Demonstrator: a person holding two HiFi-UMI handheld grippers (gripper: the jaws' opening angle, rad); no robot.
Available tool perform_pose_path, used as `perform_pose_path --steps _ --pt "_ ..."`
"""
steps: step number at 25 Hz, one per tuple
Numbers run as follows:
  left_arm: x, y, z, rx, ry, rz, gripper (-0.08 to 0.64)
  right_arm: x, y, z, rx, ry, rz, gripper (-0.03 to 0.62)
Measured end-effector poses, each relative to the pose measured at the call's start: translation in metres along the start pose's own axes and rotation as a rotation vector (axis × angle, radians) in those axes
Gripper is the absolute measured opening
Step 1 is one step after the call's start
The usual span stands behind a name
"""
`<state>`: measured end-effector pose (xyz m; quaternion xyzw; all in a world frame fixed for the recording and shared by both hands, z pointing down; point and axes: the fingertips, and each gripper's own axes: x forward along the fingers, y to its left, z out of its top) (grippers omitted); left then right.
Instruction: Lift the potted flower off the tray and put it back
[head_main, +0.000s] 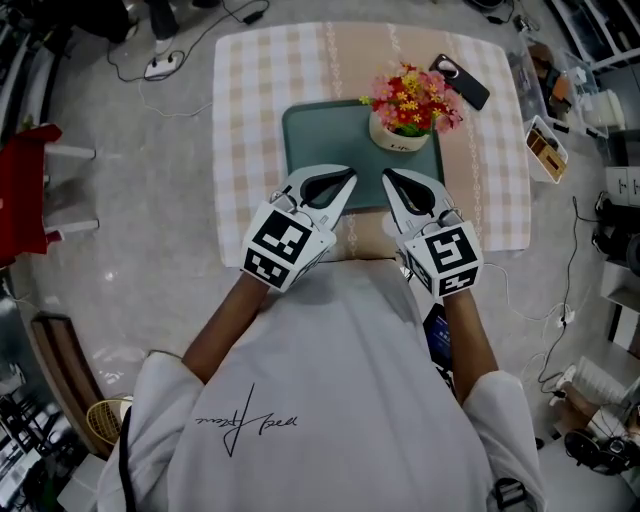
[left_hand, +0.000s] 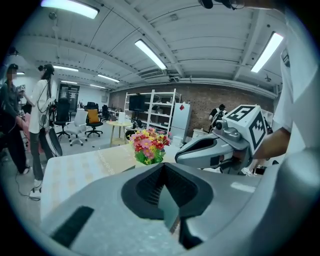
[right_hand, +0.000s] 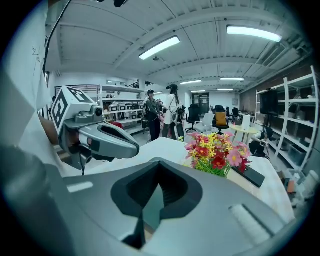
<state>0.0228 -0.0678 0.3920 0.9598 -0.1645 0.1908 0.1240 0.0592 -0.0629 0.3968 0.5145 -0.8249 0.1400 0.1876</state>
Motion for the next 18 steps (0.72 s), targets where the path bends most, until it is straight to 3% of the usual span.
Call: perform_pose_path --steps 5,18 --pt "0.014 -0.009 0.004 -0.002 -0.004 -0.006 -0.002 -0.008 -0.015 -0.001 -0.011 0.005 0.017 0.005" --pt "-0.002 0.001 -0.003 -0.02 0.001 -0.029 -0.002 0.005 0.002 0.0 -0.025 0.04 0.038 0.005"
